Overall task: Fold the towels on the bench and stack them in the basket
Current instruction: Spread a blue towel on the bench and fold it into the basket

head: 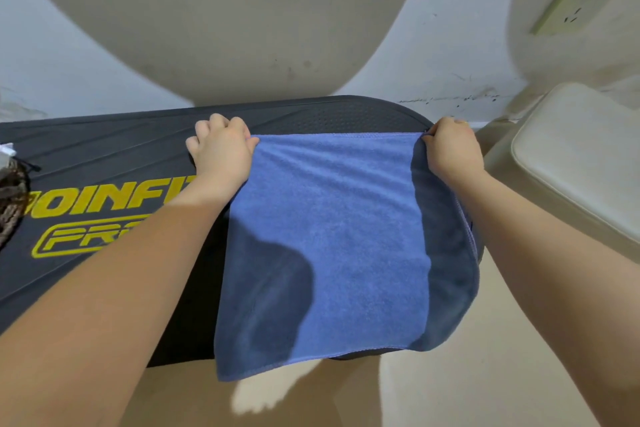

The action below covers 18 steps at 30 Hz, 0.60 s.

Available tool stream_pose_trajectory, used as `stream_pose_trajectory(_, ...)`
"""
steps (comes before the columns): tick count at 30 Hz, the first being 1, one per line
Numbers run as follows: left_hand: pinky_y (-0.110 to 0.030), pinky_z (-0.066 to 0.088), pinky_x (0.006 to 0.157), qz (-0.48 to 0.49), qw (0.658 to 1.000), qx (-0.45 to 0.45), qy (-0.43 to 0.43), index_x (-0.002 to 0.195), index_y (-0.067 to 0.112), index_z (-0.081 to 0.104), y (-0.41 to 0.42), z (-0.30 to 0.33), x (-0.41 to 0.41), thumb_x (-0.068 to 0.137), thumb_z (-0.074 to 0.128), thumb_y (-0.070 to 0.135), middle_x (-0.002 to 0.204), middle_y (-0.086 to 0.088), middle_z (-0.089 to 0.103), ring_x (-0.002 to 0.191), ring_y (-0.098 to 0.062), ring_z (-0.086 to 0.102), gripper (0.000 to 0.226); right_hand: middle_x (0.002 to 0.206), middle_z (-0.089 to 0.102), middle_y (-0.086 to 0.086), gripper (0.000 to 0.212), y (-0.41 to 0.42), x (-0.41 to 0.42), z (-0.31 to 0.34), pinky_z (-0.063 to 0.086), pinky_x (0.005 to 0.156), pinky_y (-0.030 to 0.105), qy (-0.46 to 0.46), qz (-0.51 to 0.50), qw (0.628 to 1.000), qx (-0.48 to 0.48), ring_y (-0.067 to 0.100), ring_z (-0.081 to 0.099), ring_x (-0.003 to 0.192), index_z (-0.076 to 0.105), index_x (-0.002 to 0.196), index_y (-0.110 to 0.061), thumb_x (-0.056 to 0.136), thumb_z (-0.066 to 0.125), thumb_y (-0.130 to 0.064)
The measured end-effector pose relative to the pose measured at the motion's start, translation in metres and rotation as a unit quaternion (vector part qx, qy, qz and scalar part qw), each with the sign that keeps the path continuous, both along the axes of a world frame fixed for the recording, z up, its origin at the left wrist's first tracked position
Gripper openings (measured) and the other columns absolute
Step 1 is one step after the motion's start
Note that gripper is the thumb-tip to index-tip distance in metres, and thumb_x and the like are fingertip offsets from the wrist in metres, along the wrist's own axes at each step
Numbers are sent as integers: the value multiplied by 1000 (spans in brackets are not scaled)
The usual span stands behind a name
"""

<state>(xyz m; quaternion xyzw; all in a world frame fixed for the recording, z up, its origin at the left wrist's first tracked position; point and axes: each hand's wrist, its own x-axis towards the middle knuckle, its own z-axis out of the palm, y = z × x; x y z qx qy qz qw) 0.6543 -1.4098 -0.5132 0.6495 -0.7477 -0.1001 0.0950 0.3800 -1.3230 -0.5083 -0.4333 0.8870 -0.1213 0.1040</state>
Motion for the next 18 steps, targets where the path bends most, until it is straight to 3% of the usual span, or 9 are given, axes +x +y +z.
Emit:
stream_pose_trajectory(3, -43, 32, 87, -29, 999, -30, -20, 103, 2, 54, -5, 2, 1, 96, 43, 22, 113, -20, 53, 110, -37, 43, 24, 123, 48, 26, 30, -3, -3, 2, 42, 83, 41, 13, 27, 998, 48, 41, 50, 111, 50, 116, 3, 97, 38, -17)
stream_pose_trajectory(5, -45, 35, 80, -48, 997, -50, 18, 101, -3, 51, -9, 7, 3, 96, 42, 17, 109, -24, 52, 101, -40, 47, 22, 113, 55, 24, 24, -7, -6, 10, 40, 76, 38, 5, 34, 999, 42, 40, 53, 105, 56, 104, -1, 95, 39, -16)
stream_pose_trajectory(7, -46, 35, 78, -59, 993, -86, 56, 101, -4, 49, -15, 15, 5, 96, 41, 12, 109, -26, 49, 97, -41, 47, 18, 94, 56, 19, 20, -18, -9, 22, 35, 68, 32, -38, 0, 999, -13, 34, 56, 90, 56, 82, -6, 93, 43, -15)
stream_pose_trajectory(10, -44, 33, 81, -56, 984, -135, 100, 111, -4, 47, -27, 26, 5, 93, 42, 4, 117, -26, 44, 101, -40, 46, 20, 86, 61, 17, 13, -37, -7, 34, 44, 59, 35, -123, -41, 985, -117, 13, 62, 54, 56, 87, -5, 92, 49, -14)
stream_pose_trajectory(11, -43, 33, 86, -47, 982, -148, 111, 120, -2, 44, -29, 27, 5, 91, 43, 1, 122, -24, 42, 107, -39, 44, 29, 94, 64, 19, 11, -40, -4, 34, 48, 64, 36, -133, -38, 982, -130, 10, 67, 59, 56, 95, -6, 92, 50, -15)
stream_pose_trajectory(12, -43, 32, 91, -34, 980, -161, 108, 128, 1, 40, -30, 27, 4, 89, 44, -1, 129, -22, 40, 113, -37, 41, 40, 108, 63, 21, 17, -40, 0, 33, 49, 75, 37, -127, -25, 984, -121, 18, 70, 81, 55, 106, -7, 92, 51, -16)
stream_pose_trajectory(14, -43, 28, 100, -31, 981, -177, 79, 137, 5, 33, -23, 24, 2, 85, 49, 4, 141, -17, 33, 125, -35, 34, 54, 137, 43, 24, 47, -31, 10, 24, 38, 99, 40, -78, 13, 995, -57, 35, 47, 123, 38, 133, -3, 92, 54, -19)
stream_pose_trajectory(16, -42, 23, 107, -100, 983, -145, 61, 138, 5, 32, -4, 15, -4, 86, 51, 12, 149, -14, 26, 135, -31, 27, 56, 148, 26, 25, 58, -14, 27, 15, 29, 108, 43, -11, 67, 996, -50, 40, 33, 133, 30, 138, 0, 91, 56, -20)
stream_pose_trajectory(18, -39, 15, 114, -199, 977, -68, 33, 143, 7, 26, 22, 2, -13, 92, 48, 23, 155, -11, 16, 142, -26, 17, 57, 150, 23, 25, 57, 7, 50, 6, 27, 110, 43, 34, 149, 985, -78, 40, 31, 135, 35, 137, 1, 90, 53, -27)
